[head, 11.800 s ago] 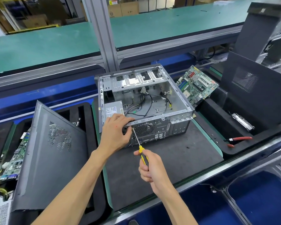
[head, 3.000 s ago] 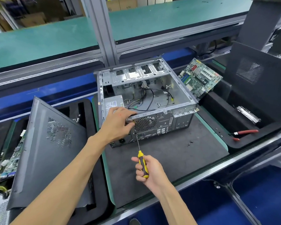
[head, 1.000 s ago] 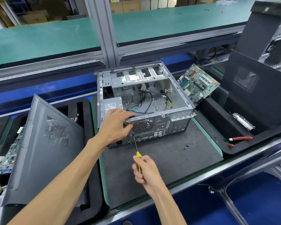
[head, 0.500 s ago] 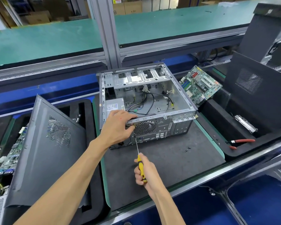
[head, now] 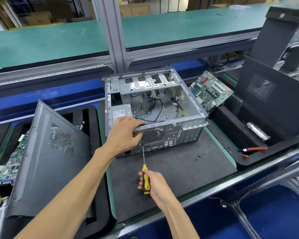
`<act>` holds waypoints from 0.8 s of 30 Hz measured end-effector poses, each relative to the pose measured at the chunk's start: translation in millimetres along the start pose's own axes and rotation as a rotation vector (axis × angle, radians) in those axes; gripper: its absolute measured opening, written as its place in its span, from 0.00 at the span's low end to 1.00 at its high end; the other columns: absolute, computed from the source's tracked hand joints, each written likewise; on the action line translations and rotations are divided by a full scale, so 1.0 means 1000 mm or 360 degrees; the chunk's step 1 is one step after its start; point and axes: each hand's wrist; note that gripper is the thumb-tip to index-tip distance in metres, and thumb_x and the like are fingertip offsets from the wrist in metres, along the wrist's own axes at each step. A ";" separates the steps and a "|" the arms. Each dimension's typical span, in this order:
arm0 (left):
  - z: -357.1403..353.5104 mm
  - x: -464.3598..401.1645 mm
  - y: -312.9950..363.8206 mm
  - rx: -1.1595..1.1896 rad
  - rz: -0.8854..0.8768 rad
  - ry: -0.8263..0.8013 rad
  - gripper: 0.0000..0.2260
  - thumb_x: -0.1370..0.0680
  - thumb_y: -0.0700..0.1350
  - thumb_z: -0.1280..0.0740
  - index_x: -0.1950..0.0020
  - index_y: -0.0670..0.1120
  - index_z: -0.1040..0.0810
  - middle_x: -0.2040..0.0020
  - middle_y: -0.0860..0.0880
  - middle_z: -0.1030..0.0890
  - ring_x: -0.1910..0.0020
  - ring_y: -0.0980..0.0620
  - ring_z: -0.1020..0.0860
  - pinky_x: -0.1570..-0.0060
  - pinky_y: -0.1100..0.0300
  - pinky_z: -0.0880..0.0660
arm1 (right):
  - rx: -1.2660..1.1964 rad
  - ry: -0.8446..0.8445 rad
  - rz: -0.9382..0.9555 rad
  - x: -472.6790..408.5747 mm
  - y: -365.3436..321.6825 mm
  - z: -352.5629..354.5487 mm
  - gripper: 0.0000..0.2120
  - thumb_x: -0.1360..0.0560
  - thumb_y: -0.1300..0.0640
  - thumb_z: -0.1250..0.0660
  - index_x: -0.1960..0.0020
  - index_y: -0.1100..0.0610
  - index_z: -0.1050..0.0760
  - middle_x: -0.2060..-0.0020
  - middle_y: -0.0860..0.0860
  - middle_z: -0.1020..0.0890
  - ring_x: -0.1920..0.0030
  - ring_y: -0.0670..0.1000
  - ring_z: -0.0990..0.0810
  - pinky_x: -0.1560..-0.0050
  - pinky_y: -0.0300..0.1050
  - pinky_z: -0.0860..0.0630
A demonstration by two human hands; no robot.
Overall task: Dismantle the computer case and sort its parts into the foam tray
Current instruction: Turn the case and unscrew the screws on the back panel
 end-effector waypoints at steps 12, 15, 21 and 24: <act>-0.049 0.089 0.052 0.1235 0.1350 0.0618 0.05 0.21 0.41 0.33 0.56 0.49 0.22 0.62 0.50 0.17 0.66 0.56 0.22 0.64 0.64 0.26 | 0.0133 0.0016 0.0045 -0.003 -0.007 0.009 0.12 0.16 0.54 0.39 0.46 0.63 0.22 0.66 0.52 0.23 0.70 0.48 0.24 0.66 0.45 0.21; -0.065 0.084 0.046 0.1874 0.1901 0.0112 0.07 0.19 0.40 0.35 0.48 0.39 0.19 0.52 0.39 0.15 0.57 0.48 0.16 0.62 0.59 0.21 | 0.0174 -0.0002 0.0150 0.003 -0.006 0.011 0.12 0.19 0.56 0.32 0.41 0.61 0.29 0.62 0.55 0.19 0.69 0.49 0.22 0.68 0.44 0.22; -0.073 0.060 0.035 0.3012 0.2171 0.0214 0.14 0.16 0.42 0.43 0.38 0.33 0.27 0.44 0.34 0.20 0.46 0.40 0.20 0.43 0.49 0.25 | 0.0347 0.0053 0.0176 0.012 -0.009 0.019 0.11 0.19 0.56 0.32 0.40 0.58 0.29 0.68 0.51 0.21 0.71 0.46 0.28 0.72 0.40 0.31; -0.073 0.051 0.033 0.3146 0.2252 0.0243 0.14 0.17 0.41 0.41 0.38 0.32 0.26 0.41 0.33 0.21 0.44 0.39 0.21 0.40 0.49 0.27 | 0.0398 0.0064 0.0167 0.015 -0.007 0.027 0.10 0.20 0.56 0.33 0.41 0.58 0.29 0.67 0.51 0.21 0.71 0.46 0.28 0.73 0.40 0.31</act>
Point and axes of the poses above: each hand's wrist, its own x-axis away from the middle knuckle, its own z-axis out of the back of the hand, y = z × x
